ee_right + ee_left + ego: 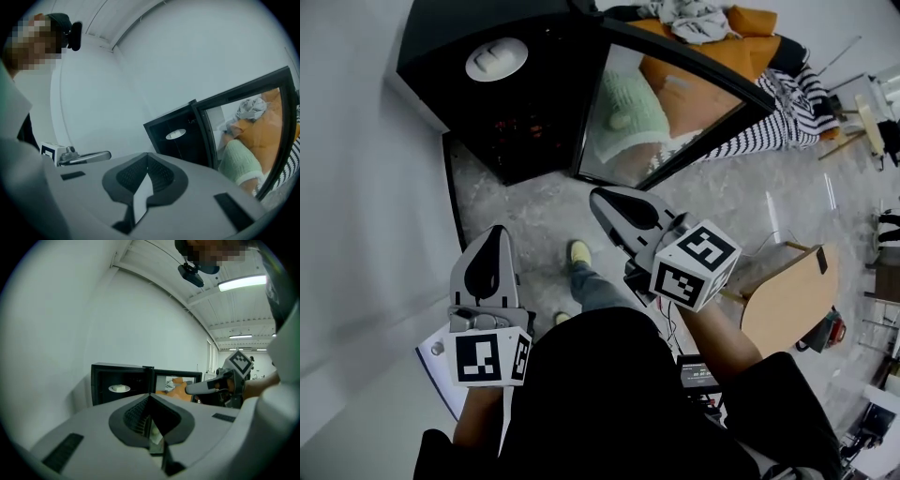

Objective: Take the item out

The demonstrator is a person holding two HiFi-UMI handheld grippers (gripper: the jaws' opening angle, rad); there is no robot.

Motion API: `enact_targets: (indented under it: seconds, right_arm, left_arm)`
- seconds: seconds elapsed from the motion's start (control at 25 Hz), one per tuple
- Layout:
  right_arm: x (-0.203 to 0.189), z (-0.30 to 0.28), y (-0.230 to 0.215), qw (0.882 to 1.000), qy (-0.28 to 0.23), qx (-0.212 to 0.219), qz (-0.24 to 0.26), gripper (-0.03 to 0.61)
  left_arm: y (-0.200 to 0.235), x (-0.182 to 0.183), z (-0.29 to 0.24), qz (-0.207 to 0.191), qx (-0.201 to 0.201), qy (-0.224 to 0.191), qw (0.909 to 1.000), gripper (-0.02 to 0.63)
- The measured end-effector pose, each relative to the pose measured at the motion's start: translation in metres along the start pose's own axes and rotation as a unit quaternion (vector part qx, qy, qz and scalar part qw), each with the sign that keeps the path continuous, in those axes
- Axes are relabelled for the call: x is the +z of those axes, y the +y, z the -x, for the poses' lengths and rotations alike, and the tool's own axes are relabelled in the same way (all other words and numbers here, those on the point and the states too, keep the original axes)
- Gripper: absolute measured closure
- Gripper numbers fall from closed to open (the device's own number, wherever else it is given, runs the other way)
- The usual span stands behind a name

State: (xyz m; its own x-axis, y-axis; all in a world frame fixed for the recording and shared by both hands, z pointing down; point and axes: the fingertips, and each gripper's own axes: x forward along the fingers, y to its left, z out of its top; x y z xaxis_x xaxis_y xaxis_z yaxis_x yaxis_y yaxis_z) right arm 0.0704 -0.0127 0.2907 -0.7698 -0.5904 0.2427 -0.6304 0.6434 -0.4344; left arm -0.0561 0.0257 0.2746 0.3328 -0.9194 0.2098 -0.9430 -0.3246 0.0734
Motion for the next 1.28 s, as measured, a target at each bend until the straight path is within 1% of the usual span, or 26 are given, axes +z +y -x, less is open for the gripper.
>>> enact_targets:
  seconds: [0.44, 0.6, 0.72, 0.96, 1.16, 1.28]
  right_arm:
    - [0.021, -0.030, -0.048, 0.999, 0.007, 0.036, -0.029, 0.574]
    - [0.028, -0.041, -0.058, 0.998, 0.008, 0.050, -0.043, 0.574]
    - [0.035, -0.048, -0.065, 0.997, 0.009, 0.056, -0.045, 0.574]
    - [0.037, -0.056, -0.076, 0.997, 0.014, 0.052, -0.052, 0.574]
    - [0.038, -0.065, -0.083, 0.997, 0.015, 0.037, -0.062, 0.574]
    - [0.041, -0.072, -0.084, 0.998, 0.017, 0.026, -0.060, 0.574]
  left_arm:
    - [0.002, 0.012, -0.056, -0.015, 0.034, 0.021, 0.9991, 0.604]
    - [0.006, 0.014, -0.072, -0.019, 0.046, 0.030, 0.9983, 0.604]
    - [0.009, 0.019, -0.082, -0.018, 0.054, 0.028, 0.9980, 0.604]
    - [0.016, 0.020, -0.089, -0.020, 0.055, 0.037, 0.9976, 0.604]
    - [0.025, 0.017, -0.095, -0.015, 0.044, 0.042, 0.9980, 0.604]
    - [0.033, 0.015, -0.098, -0.010, 0.036, 0.042, 0.9984, 0.604]
